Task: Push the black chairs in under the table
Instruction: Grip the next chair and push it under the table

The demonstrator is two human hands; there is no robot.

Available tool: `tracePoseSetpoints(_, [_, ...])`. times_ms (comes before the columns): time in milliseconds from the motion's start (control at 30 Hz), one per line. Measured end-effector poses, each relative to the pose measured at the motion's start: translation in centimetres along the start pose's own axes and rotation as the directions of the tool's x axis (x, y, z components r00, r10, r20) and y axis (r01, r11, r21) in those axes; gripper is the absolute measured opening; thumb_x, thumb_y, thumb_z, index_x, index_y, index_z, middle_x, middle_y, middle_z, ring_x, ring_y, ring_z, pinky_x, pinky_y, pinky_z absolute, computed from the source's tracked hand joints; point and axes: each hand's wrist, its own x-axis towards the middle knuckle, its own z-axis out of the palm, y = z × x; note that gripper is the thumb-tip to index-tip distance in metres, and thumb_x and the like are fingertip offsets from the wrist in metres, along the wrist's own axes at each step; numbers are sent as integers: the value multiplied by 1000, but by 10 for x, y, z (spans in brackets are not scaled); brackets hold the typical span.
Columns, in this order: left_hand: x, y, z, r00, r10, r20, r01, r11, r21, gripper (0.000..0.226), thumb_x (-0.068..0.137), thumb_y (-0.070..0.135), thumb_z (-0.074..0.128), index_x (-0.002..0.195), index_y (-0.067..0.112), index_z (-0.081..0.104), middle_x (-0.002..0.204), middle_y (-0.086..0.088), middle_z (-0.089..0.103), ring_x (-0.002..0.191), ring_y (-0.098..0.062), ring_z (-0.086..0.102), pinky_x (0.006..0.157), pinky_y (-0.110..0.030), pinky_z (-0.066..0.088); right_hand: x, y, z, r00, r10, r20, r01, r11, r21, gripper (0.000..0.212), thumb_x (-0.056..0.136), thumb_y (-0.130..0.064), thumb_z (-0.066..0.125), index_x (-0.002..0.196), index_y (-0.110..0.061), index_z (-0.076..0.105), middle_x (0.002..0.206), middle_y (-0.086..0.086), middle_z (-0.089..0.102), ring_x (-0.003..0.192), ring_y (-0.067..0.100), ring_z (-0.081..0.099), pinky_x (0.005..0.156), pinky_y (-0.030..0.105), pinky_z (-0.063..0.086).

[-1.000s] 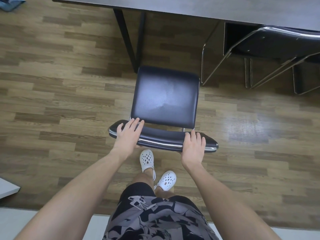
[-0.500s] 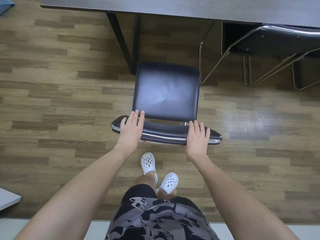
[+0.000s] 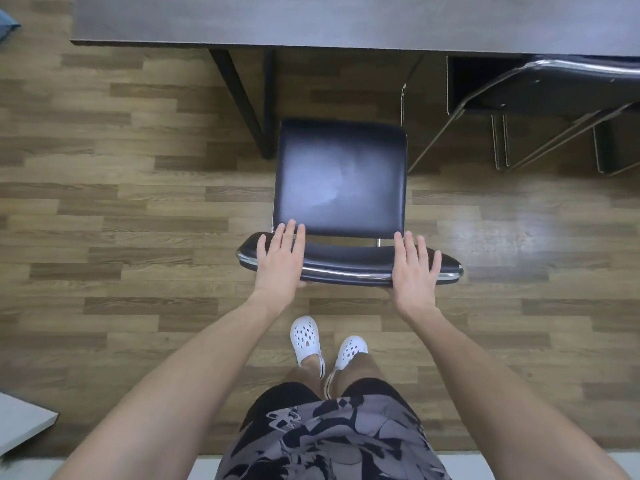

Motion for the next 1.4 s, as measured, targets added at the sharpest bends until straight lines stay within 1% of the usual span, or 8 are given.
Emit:
tracePoseSetpoints(200, [27, 1, -12, 1000, -7, 5, 8, 1000, -15, 127, 69, 50, 80, 154, 10, -6, 163, -10, 1, 150, -29, 6, 117, -52, 12, 29, 4, -17, 999, 0, 35, 0, 1000, -3, 102, 85, -11, 70, 154, -15, -4, 163, 2, 4, 150, 25, 1, 119, 51, 6])
tracePoseSetpoints(500, [67, 9, -38, 999, -46, 5, 46, 999, -27, 127, 68, 46, 82, 154, 10, -3, 163, -8, 5, 150, -27, 8, 117, -50, 13, 74, 14, -40, 1000, -28, 7, 28, 1000, -6, 100, 86, -10, 68, 154, -13, -5, 163, 1, 5, 150, 24, 2, 118, 52, 4])
tracePoseSetpoints(633, [89, 13, -55, 997, -58, 44, 58, 998, -16, 121, 72, 48, 79, 154, 8, -1, 164, -6, 3, 150, -27, 6, 117, -48, 14, 101, 21, -50, 999, -44, -17, 45, 998, 49, 92, 85, 1, 62, 155, -13, 6, 162, 3, 13, 149, 25, 9, 116, 47, 14])
tracePoseSetpoints(733, [106, 17, -65, 996, -81, 48, 81, 997, 2, 121, 73, 51, 77, 154, 8, -2, 164, -4, 2, 150, -24, 5, 118, -46, 14, 119, 25, -59, 998, -57, -29, 58, 996, 62, 97, 79, 6, 66, 155, -12, 8, 162, 5, 15, 149, 26, 11, 115, 44, 20])
tracePoseSetpoints(900, [131, 20, -80, 995, -100, 23, 100, 995, 14, 122, 71, 51, 79, 155, 9, 0, 164, -3, 5, 150, -21, 9, 117, -45, 16, 148, 30, -70, 996, -80, -36, 82, 995, 52, 99, 77, 4, 67, 155, -9, 8, 161, 8, 16, 149, 28, 12, 115, 47, 19])
tracePoseSetpoints(1133, [164, 21, -100, 993, -120, 2, 120, 993, 10, 124, 68, 52, 80, 155, 10, 3, 163, -3, 8, 150, -20, 11, 116, -46, 19, 188, 33, -84, 993, -82, -81, 88, 994, 66, 87, 79, 6, 63, 153, -7, 19, 159, 10, 24, 147, 30, 20, 115, 51, 20])
tracePoseSetpoints(1300, [180, 20, -109, 992, -124, 3, 124, 992, 17, 123, 70, 51, 80, 154, 10, 0, 164, -2, 4, 150, -19, 9, 116, -46, 17, 208, 35, -91, 995, -89, -33, 90, 995, 32, 106, 70, 5, 73, 154, -8, 10, 161, 9, 18, 149, 30, 13, 116, 50, 16])
tracePoseSetpoints(1400, [188, 19, -115, 992, -123, 7, 123, 992, 8, 123, 71, 47, 80, 154, 10, -2, 164, -3, 2, 150, -20, 7, 117, -47, 16, 219, 34, -96, 995, -89, -38, 90, 996, 24, 102, 73, 4, 71, 154, -8, 10, 161, 10, 18, 149, 29, 14, 116, 50, 15])
